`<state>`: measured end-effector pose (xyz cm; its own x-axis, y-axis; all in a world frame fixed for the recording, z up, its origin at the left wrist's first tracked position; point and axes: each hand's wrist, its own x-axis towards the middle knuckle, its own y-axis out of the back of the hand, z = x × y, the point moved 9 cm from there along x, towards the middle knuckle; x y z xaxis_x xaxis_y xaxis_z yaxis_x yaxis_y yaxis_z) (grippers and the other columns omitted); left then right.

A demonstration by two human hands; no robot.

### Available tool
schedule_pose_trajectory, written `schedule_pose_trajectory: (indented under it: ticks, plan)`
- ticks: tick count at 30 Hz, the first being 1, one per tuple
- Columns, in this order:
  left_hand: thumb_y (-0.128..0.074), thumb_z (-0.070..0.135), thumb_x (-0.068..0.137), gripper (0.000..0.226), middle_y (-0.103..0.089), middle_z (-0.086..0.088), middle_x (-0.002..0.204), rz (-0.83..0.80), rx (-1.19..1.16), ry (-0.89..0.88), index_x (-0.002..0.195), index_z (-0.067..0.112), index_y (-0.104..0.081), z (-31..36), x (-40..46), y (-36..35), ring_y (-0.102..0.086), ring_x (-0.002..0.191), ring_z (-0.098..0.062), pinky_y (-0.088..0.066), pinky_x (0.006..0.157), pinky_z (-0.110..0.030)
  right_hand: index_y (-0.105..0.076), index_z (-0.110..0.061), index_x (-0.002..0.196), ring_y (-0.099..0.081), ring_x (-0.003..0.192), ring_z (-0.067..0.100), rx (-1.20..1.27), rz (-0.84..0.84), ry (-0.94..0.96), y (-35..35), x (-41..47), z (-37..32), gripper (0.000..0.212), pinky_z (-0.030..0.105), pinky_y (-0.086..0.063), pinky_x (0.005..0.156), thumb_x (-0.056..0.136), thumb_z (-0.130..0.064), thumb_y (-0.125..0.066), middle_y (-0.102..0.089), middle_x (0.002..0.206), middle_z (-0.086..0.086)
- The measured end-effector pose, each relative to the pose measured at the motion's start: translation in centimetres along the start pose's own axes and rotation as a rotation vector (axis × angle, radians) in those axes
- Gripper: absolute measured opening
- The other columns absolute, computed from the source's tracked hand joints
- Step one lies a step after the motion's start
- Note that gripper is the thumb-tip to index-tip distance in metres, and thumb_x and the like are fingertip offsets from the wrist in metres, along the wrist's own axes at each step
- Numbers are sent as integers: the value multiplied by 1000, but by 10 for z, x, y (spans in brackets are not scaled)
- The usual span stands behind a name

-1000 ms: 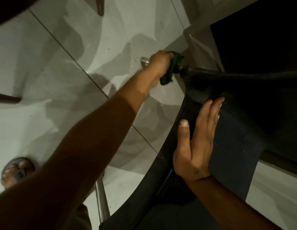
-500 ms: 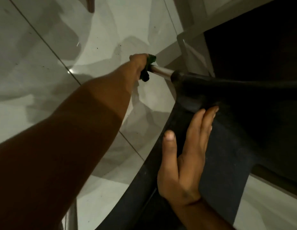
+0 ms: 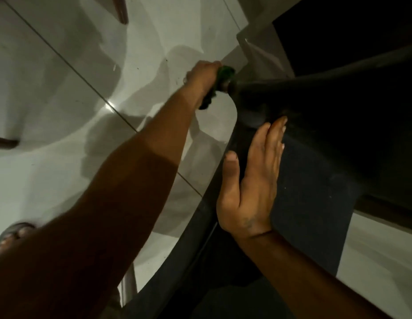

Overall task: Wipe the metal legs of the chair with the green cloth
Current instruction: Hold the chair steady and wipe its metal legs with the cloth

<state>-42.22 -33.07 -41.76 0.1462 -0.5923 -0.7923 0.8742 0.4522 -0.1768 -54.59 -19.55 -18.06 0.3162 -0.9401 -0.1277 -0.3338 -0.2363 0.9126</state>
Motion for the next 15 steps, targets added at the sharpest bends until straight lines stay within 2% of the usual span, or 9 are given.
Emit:
schedule_pose_trajectory:
  ticks: [1, 3, 5, 7, 11, 15]
  plan:
    - [-61, 36, 93, 40, -68, -21, 97, 8, -58, 16, 117, 6, -75, -8, 14, 2, -59, 60, -28, -51, 58, -34, -9, 3, 163, 8, 162, 25, 3, 7, 8, 0, -1, 1, 76, 46, 2, 132, 105, -41, -31, 5, 173, 19]
    - [-66, 38, 83, 53, -55, -19, 89, 15, -187, 48, 122, 2, -73, -22, 29, 8, -44, 49, -22, -41, 54, -31, -9, 2, 162, 7, 163, 25, 5, 21, 24, -1, -1, 3, 76, 45, 2, 132, 105, -42, -31, 5, 173, 19]
    - [-67, 48, 84, 57, -50, -15, 82, -5, -229, 51, 119, 3, -72, -28, 32, 9, -41, 47, -21, -42, 52, -31, -9, 2, 162, 7, 163, 26, -13, 25, 29, 0, -1, 2, 76, 45, 2, 132, 105, -44, -30, 4, 173, 20]
    - [-67, 53, 90, 53, -50, -15, 76, -16, -225, 26, 111, 5, -70, -28, 28, 10, -43, 47, -23, -45, 51, -32, -9, 3, 162, 7, 163, 27, -19, 27, 25, 0, -1, 2, 76, 45, 2, 132, 105, -44, -30, 4, 173, 20]
    - [-71, 36, 90, 31, -54, -12, 59, -72, -257, -4, 92, 5, -67, -11, -10, -2, -42, 47, -22, -44, 50, -30, -10, 5, 162, 6, 162, 30, -28, 17, 21, 0, 0, 1, 75, 47, 1, 131, 107, -40, -33, 4, 173, 22]
    - [-74, 26, 82, 22, -65, -17, 76, -84, -159, -47, 95, 8, -72, 20, -65, -2, -62, 66, -30, -60, 57, -38, -12, 6, 162, 4, 162, 33, -29, 28, 13, 2, 0, -1, 72, 49, 0, 131, 107, -34, -38, 1, 172, 24]
